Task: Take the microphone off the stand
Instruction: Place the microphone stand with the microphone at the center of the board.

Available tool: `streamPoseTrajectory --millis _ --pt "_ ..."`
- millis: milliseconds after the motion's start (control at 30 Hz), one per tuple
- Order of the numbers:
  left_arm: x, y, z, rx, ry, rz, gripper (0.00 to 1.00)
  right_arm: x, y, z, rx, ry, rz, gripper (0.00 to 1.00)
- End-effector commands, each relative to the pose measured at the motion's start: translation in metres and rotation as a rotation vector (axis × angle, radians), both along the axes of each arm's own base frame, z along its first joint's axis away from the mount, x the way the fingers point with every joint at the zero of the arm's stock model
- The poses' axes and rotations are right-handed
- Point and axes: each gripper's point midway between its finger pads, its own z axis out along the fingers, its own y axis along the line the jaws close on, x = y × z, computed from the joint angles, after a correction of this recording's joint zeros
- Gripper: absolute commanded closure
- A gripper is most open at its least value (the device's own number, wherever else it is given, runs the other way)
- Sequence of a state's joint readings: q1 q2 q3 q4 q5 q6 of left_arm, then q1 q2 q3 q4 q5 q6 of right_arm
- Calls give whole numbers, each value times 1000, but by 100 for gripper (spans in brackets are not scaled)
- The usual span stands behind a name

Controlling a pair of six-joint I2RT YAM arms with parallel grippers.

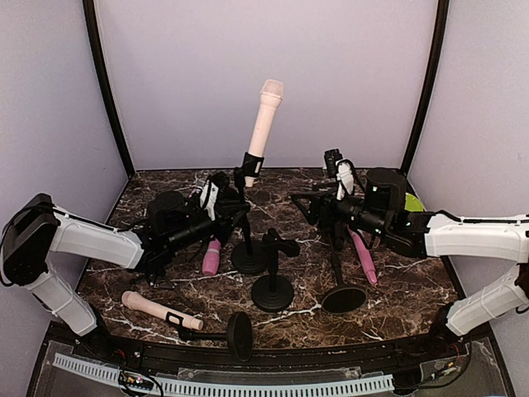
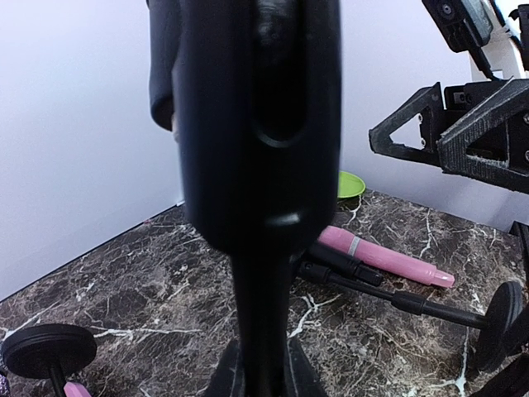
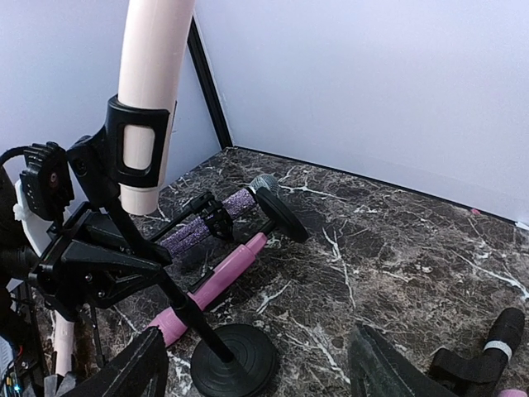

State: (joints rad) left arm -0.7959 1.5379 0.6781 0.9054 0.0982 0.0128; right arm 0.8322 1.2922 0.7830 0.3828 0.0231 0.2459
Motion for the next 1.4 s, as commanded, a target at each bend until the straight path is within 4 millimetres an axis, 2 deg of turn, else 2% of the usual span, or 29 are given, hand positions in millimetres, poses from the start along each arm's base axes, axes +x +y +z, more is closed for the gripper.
streamPoseTrajectory --millis 0,167,233,333,533,767,900,1100,1267,1367 --pt "-8 -5 65 -170 -160 -55 100 2 0 4 40 -12 -4 24" --pt "-6 -9 55 -155 -107 -66 98 1 -2 0 35 -3 -12 24" --pt "-5 -12 53 -146 -86 -72 94 1 -3 -2 33 2 -13 24" --pt "-3 -15 48 -130 -57 -80 81 0 -4 -4 33 8 -14 24" --pt "1 -16 43 -127 -31 -64 62 -1 -7 -5 40 11 -24 24" --pt "0 -14 45 -133 -19 -61 55 -2 -12 -6 40 9 -37 24" --pt "-1 -7 44 -135 -3 -37 42 -3 -12 -8 40 14 -37 24" --pt "-5 15 47 -159 65 33 28 -3 -14 -4 47 8 -43 22" --pt "-2 40 34 -250 253 50 26 -3 -16 -2 54 7 -50 21" --pt "-10 44 23 -336 381 -7 26 -3 -15 -3 57 11 -51 20"
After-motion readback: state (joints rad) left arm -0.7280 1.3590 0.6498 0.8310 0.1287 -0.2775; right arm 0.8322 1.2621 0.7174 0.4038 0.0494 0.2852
